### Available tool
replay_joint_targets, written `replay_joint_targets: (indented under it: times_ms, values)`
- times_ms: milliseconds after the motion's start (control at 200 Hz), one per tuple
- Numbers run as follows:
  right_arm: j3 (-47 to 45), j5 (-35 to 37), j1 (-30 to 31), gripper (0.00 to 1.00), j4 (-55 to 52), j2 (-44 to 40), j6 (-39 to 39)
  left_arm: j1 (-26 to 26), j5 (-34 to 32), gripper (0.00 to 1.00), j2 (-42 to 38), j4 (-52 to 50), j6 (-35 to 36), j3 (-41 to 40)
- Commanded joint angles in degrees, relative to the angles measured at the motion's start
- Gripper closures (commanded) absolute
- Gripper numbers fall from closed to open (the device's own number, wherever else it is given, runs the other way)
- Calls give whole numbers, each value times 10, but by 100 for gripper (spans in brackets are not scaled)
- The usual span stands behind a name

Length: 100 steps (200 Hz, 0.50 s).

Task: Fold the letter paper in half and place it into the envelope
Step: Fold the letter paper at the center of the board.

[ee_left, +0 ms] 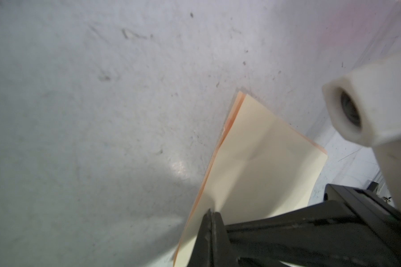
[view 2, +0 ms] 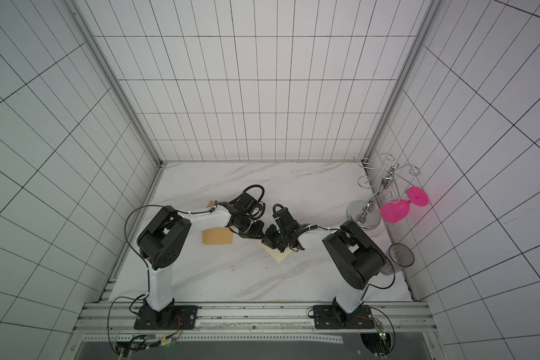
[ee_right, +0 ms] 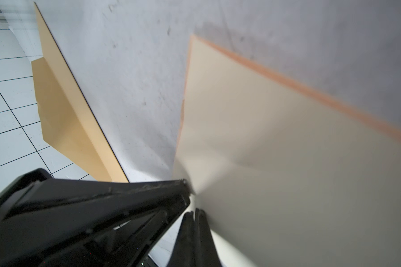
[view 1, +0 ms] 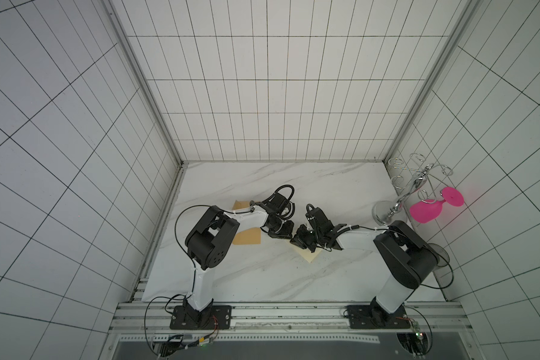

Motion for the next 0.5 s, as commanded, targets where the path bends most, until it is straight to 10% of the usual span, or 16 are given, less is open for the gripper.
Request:
replay_joint_targets:
  times_ms: [0, 495]
  values:
    - [-20, -21, 8, 100, -23, 7, 13, 3, -143, 100, 87, -81, -6, -43]
    - [-72, -4, 7, 100, -65, -48, 14, 3, -155, 100, 93, -88, -3, -34]
